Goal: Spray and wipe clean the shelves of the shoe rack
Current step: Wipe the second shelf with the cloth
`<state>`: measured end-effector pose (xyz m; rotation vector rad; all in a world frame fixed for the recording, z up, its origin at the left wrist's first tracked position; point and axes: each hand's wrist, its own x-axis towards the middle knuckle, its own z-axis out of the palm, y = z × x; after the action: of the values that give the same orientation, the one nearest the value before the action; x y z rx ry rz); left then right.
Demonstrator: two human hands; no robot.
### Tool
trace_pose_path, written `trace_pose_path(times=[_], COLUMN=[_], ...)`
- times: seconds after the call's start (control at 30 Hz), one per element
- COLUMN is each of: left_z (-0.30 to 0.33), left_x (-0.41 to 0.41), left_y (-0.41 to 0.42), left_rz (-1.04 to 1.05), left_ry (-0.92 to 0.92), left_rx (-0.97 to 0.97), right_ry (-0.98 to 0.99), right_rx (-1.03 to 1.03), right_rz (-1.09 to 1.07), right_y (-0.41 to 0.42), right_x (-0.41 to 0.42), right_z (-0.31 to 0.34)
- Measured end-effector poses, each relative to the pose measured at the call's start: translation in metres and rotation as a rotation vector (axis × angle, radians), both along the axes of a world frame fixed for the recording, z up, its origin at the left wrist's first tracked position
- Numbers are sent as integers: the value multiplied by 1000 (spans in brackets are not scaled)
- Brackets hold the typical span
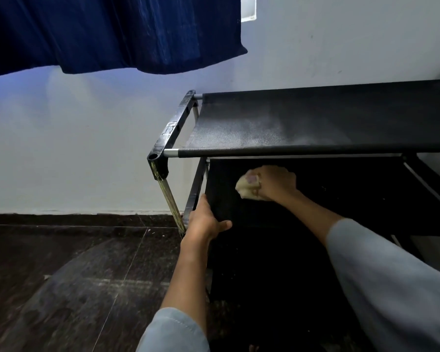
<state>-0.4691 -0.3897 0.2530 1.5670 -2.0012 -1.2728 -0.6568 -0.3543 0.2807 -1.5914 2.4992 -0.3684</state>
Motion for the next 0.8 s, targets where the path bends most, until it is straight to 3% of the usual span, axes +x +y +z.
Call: trace_pose_path(times=[0.13, 0.2, 0.33, 0.53, 0.63, 0.8], left_z=[-2, -1, 0, 5, 7, 10], left_x=[1, 1, 2, 2, 3, 3], left_y=[0, -1, 3, 12, 16, 18], left_rz=[-10, -15, -30, -50, -52, -11], left_ry=[-2, 0, -15, -77, -78, -33], left_rx=[-6, -6, -38, -101, -100, -93], right_ry=[-296, -301, -76, -92, -178, -271], right_rx=[-265, -296, -2, 632, 668, 466], right_rz=[-111, -118, -10, 349, 371, 312], right_y=[-30, -32, -24, 15, 32, 41], right_x=[-10, -9, -14, -26, -38, -43], right_z=[-8, -9, 6, 33, 37, 24])
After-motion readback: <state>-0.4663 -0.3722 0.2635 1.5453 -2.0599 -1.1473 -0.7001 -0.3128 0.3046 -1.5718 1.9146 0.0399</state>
